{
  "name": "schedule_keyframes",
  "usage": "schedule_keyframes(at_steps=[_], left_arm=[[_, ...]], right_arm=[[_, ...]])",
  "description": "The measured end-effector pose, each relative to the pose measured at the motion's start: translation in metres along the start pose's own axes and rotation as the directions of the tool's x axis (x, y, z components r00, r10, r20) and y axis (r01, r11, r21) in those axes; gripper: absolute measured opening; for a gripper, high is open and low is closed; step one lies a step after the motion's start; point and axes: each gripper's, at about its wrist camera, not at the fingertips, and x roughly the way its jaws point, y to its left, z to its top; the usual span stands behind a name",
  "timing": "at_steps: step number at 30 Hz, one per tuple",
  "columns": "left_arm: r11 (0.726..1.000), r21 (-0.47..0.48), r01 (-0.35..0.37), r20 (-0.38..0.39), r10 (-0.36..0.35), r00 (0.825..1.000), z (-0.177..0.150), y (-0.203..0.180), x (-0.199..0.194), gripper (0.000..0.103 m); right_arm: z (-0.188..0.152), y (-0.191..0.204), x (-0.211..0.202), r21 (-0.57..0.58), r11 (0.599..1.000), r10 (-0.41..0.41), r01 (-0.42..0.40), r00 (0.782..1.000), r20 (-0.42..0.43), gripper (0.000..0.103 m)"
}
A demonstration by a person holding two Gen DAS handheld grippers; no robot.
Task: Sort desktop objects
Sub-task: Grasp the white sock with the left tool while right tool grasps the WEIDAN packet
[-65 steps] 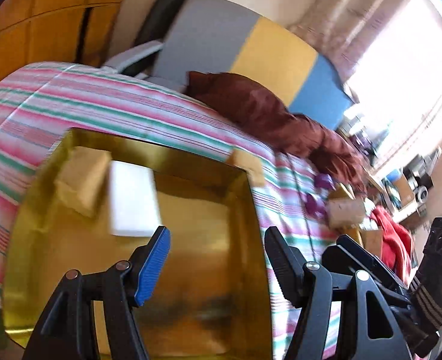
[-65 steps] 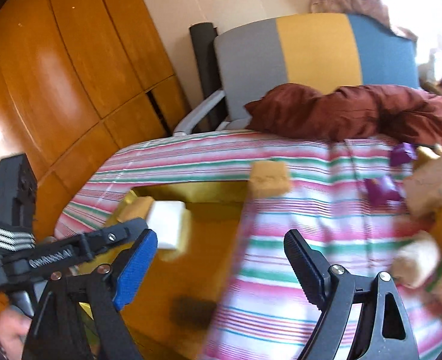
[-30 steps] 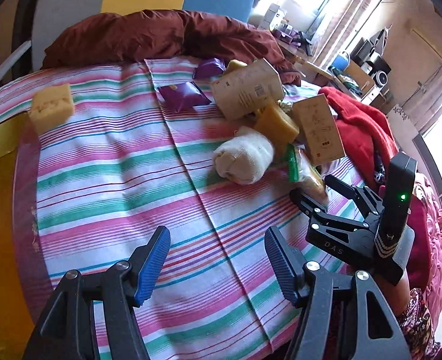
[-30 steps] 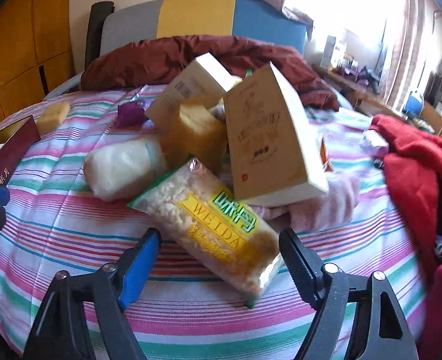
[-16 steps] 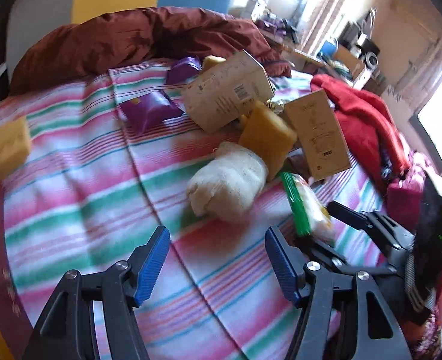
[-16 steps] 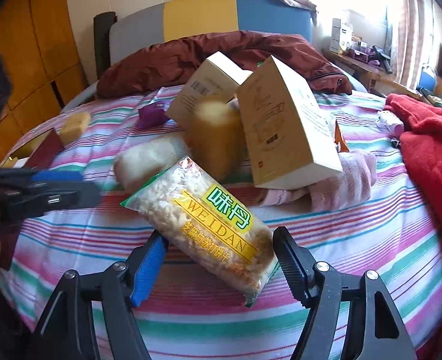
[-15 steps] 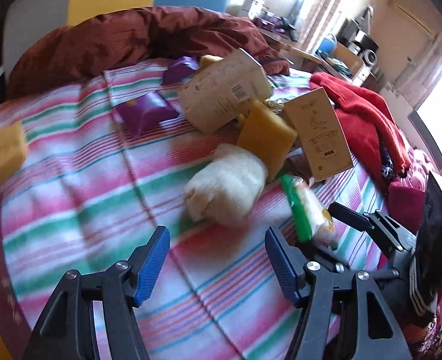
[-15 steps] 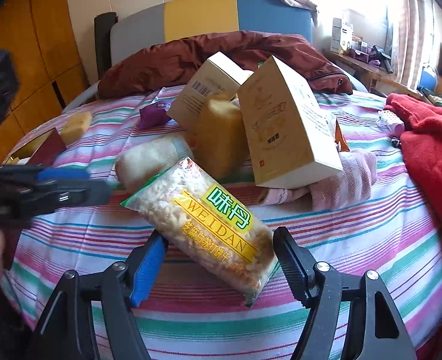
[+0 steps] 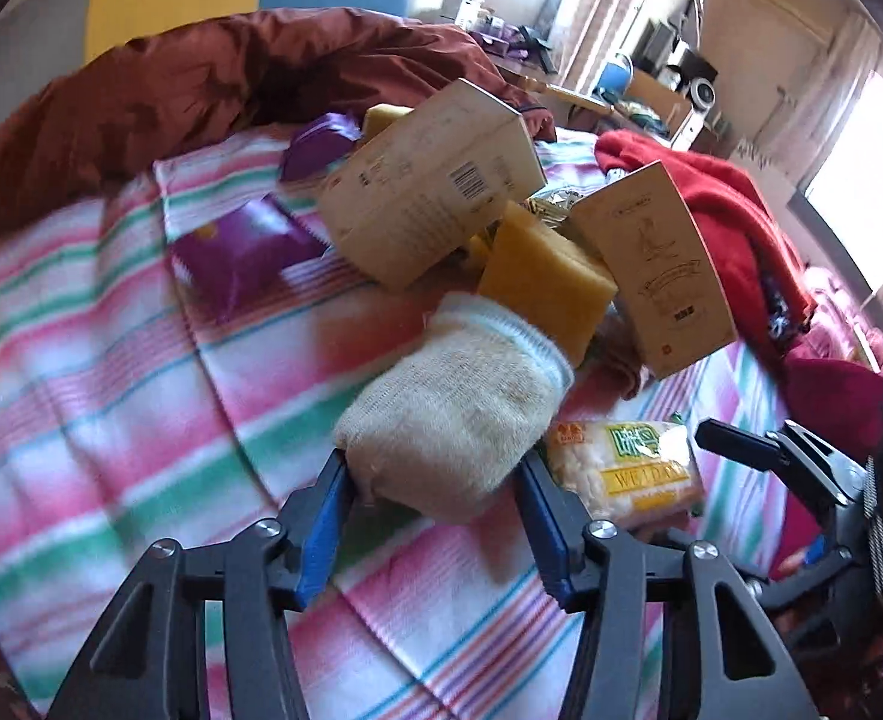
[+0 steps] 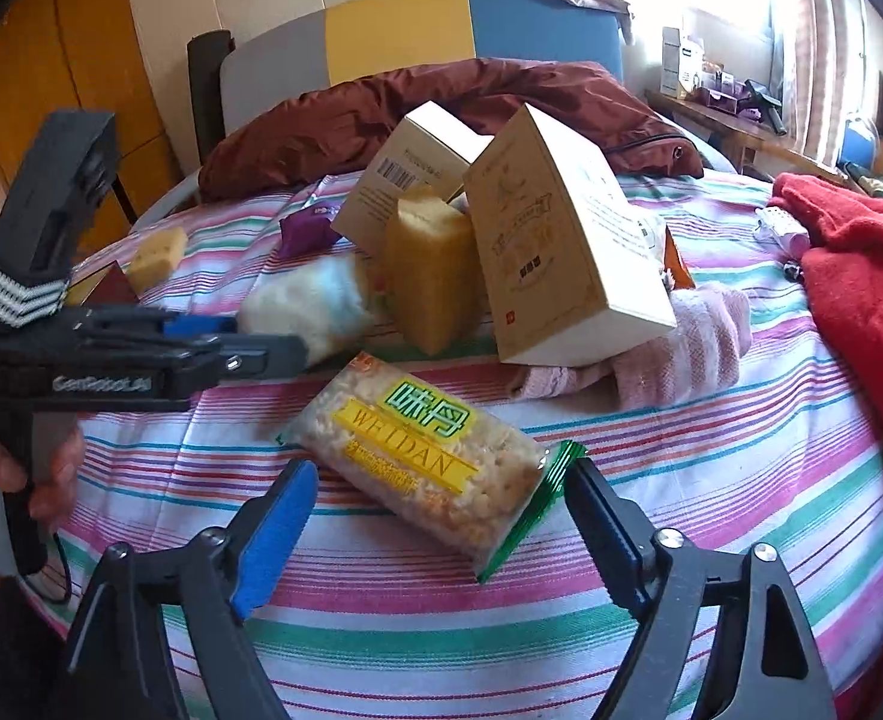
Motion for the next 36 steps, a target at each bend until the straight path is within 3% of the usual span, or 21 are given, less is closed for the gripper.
schedule_keyframes(at_steps=[4,8,13,16,20,22,26,28,30,36], left_arm=[[0.999,-0.044,0.012,0.010,-0.011,1.000,-0.017,0.000,-0.012,0.053],[0.997,-0.081,0.003,0.013,-0.002,1.000,-0.029,-0.002,-0.027,0.053],[0.988,-0.145,-0.061,0.009,0.063,0.998,-0.038,0.005,-0.049,0.055],[0.990,-0.129,-0.064,0.032,0.069,0.997,-0.039,0.005,-0.059,0.061],[0.997,-0.044,-0.062,0.016,0.063,0.998,-0.032,0.000,-0.060,0.064],[0.999,0.012,-0.051,-0.019,0.051,0.999,-0.028,-0.005,-0.053,0.067],[0.987,0.117,-0.112,-0.036,0.116,0.993,-0.023,-0.012,-0.041,0.067],[0.986,0.119,-0.113,-0.042,0.119,0.992,-0.022,-0.011,-0.038,0.067],[0.989,0.101,-0.111,-0.042,0.116,0.992,-0.023,-0.009,-0.038,0.067],[0.997,0.069,-0.031,-0.050,0.034,0.998,-0.039,-0.017,-0.050,0.067]], right_arm=[[0.005,0.000,0.009,0.005,1.000,0.002,-0.002,1.000,-0.017,0.086],[0.005,-0.005,0.015,0.107,0.992,0.073,-0.065,0.994,-0.079,0.086],[0.000,0.011,-0.001,0.078,0.985,0.165,-0.155,0.976,-0.140,0.087],[0.003,0.016,-0.012,0.034,0.992,0.123,-0.121,0.988,-0.093,0.093],[0.011,0.024,-0.004,-0.055,0.995,0.077,-0.082,0.993,-0.090,0.093],[0.014,0.030,0.004,-0.119,0.991,0.048,-0.060,0.994,-0.101,0.088],[0.011,0.041,0.024,-0.228,0.974,-0.022,-0.012,0.989,-0.147,0.077],[0.012,0.040,0.026,-0.199,0.979,0.018,-0.049,0.988,-0.157,0.062],[0.010,0.038,0.024,-0.169,0.984,0.033,-0.061,0.986,-0.163,0.060],[-0.001,0.034,0.011,-0.104,0.995,-0.032,0.012,0.982,-0.187,0.055]])
